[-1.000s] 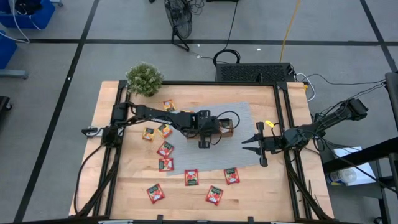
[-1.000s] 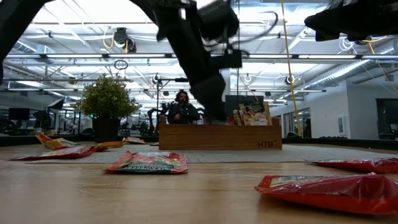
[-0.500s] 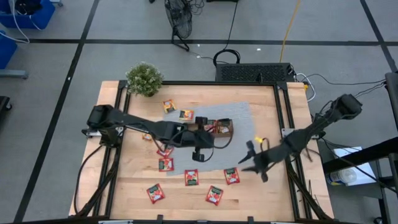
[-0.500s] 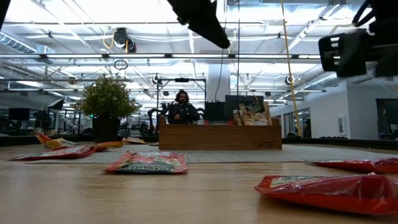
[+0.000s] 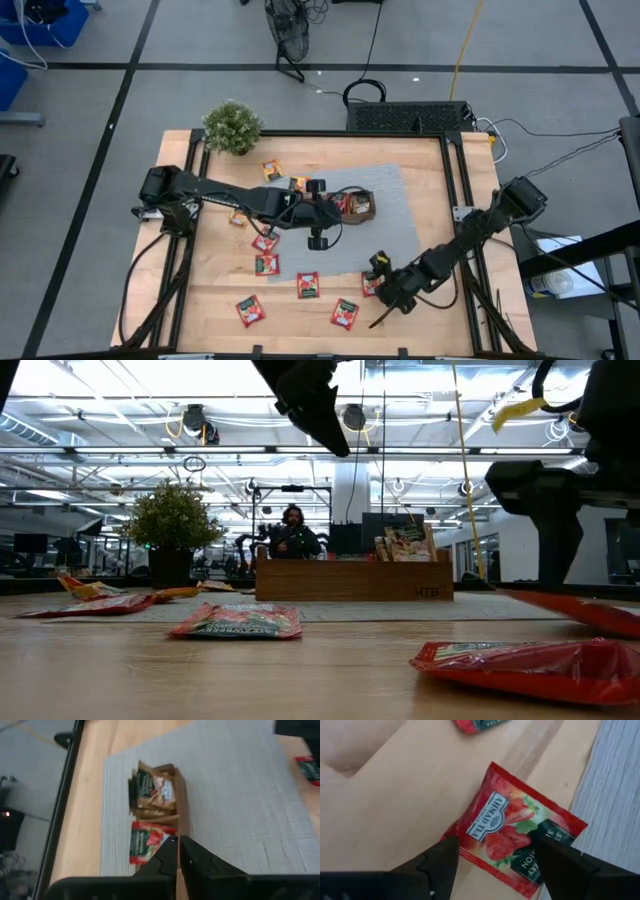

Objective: Pick & Place Tea
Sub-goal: Put the red tea bag into the middle section of the wooden organizer

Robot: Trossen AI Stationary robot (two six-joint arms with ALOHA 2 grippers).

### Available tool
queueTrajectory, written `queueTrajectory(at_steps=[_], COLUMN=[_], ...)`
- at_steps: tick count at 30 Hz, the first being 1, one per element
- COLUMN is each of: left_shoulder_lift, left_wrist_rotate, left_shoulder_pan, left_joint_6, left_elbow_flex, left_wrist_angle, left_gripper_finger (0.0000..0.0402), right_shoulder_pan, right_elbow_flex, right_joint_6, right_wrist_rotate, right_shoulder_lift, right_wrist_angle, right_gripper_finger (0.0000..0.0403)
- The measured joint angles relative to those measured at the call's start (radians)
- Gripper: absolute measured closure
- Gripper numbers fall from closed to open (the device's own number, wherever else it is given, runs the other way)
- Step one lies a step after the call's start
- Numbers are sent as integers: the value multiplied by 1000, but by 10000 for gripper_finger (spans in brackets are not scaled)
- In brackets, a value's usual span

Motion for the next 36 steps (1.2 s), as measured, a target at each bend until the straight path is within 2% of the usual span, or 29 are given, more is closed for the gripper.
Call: queueTrajectory(at_steps=[6,15,19,25,27,29,34,36], left_shoulder_lift=[0,0,0,0,0,0,0,0], left_wrist_rotate=[0,1,2,2,3,3,3,3], left_shoulder_pan=[14,18,18,18,18,18,18,18], left_joint_6=[-29,-25,-25,-25,-24,-25,-25,-25], left_elbow_flex=[0,0,0,0,0,0,0,0], left_wrist_angle=[-19,-15,-15,-7,-6,-3,3,6], left_gripper_finger=[367,395,394,361,354,349,346,346], right_shoulder_pan=[8,38,14,-46,-55,-61,-61,-62], right_elbow_flex=[22,57,57,60,61,61,60,60], right_joint_6=[94,130,131,135,135,132,142,140], right_wrist_rotate=[0,-6,-66,-186,-193,-177,-10,20], right_shoulder_lift=[-28,-36,-6,75,84,82,73,74], right_wrist_angle=[-58,-53,-19,19,23,2,-99,-115], right_gripper_finger=[171,170,170,171,177,189,244,271])
